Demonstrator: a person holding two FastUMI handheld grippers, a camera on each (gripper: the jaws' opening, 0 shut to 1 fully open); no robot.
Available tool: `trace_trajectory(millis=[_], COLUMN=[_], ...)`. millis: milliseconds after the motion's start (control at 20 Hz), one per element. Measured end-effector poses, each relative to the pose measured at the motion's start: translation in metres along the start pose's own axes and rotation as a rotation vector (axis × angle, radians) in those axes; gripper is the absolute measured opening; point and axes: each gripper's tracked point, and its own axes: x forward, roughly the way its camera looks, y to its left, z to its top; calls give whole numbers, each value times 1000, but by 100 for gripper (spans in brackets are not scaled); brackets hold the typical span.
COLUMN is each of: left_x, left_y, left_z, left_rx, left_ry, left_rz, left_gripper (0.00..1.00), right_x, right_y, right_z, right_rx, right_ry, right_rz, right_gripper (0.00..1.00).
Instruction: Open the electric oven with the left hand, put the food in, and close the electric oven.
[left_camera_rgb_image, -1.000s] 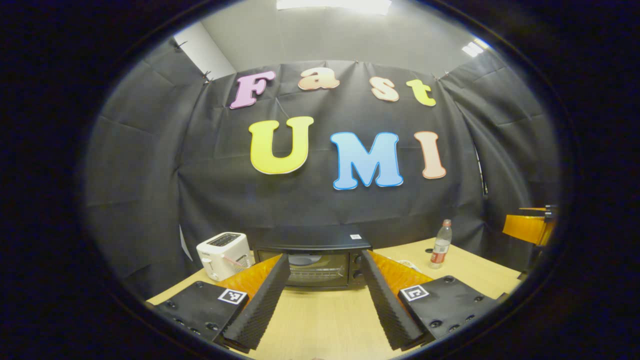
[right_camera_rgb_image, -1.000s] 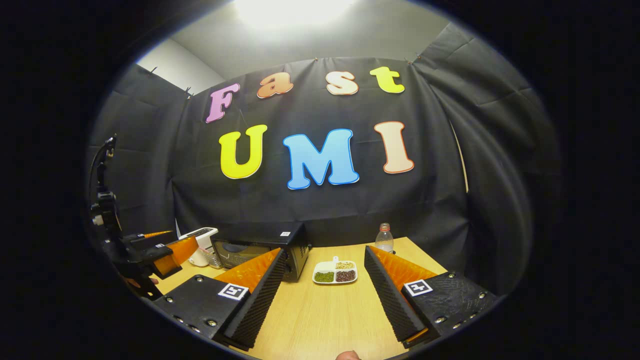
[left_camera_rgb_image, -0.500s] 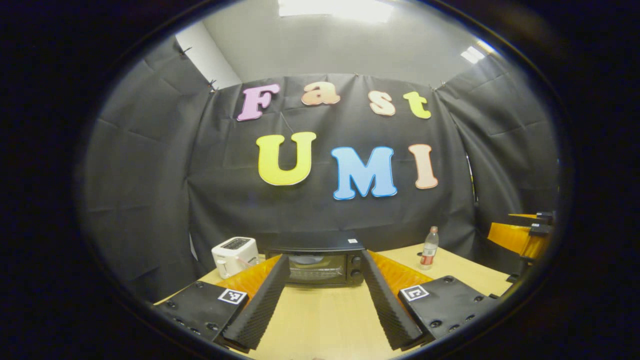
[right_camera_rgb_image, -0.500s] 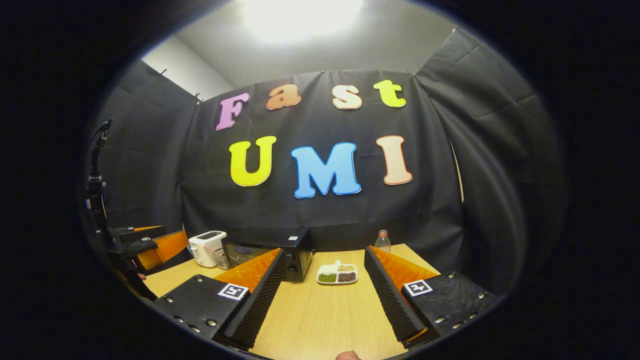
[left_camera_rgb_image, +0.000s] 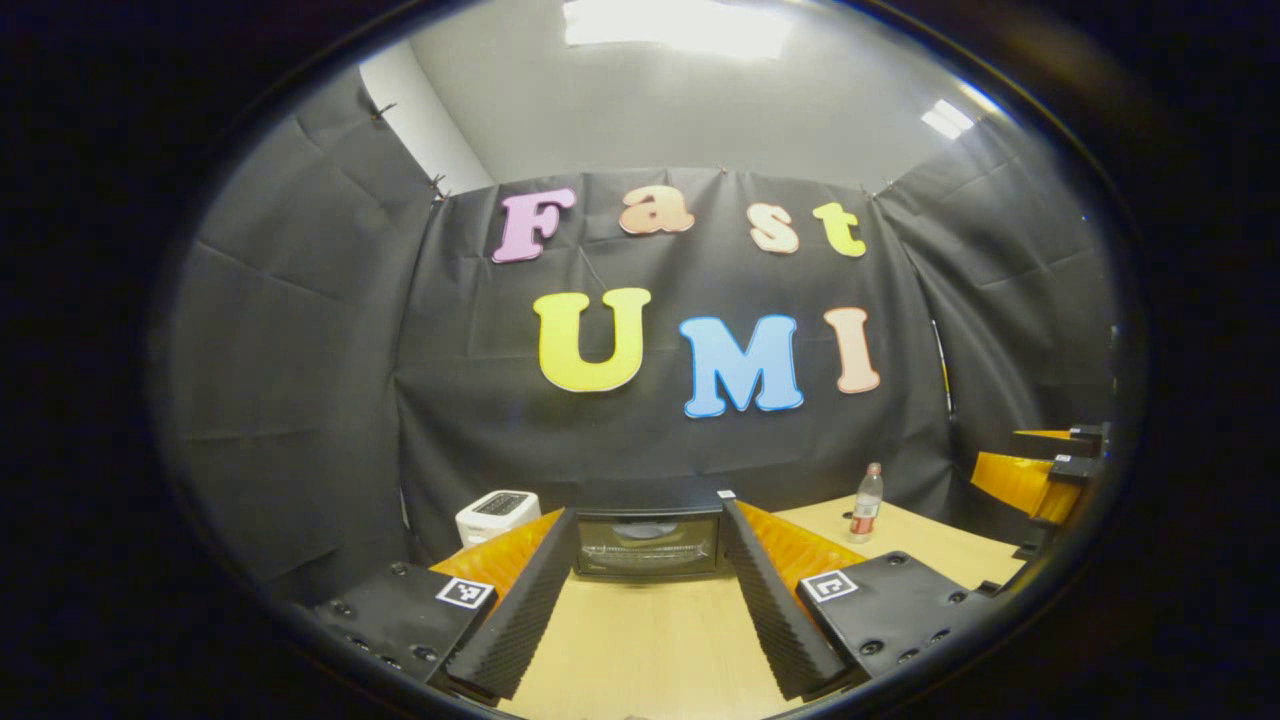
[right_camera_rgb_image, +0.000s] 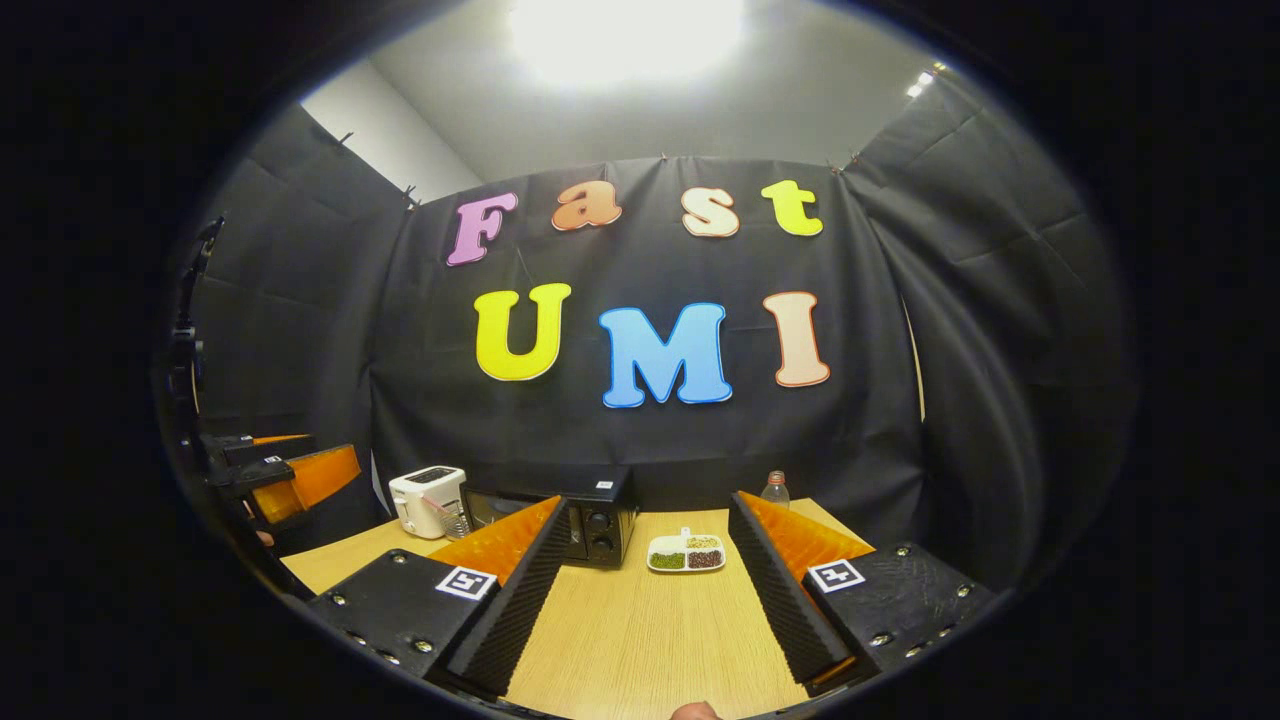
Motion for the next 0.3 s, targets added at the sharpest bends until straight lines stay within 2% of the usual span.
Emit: trace_trajectory(millis=[50, 100, 200, 300], left_x=[-3, -5, -10, -11], left_y=[3, 6, 11, 15], left_z=[1, 2, 4, 3], left_rx=[0, -1, -8, -16], left_ry=[-3, -7, -18, -17], left_rz=[1, 3, 3, 5], left_gripper=[91, 100, 100, 91], right_x=[-1, -2, -5, -5], right_y=[5, 8, 15, 20], right_z=[0, 0, 1, 1], right_rx=[-2, -3, -5, -7], right_ry=[-3, -4, -6, -9], right_rz=[0, 0, 0, 0], right_gripper=[97, 97, 97, 97])
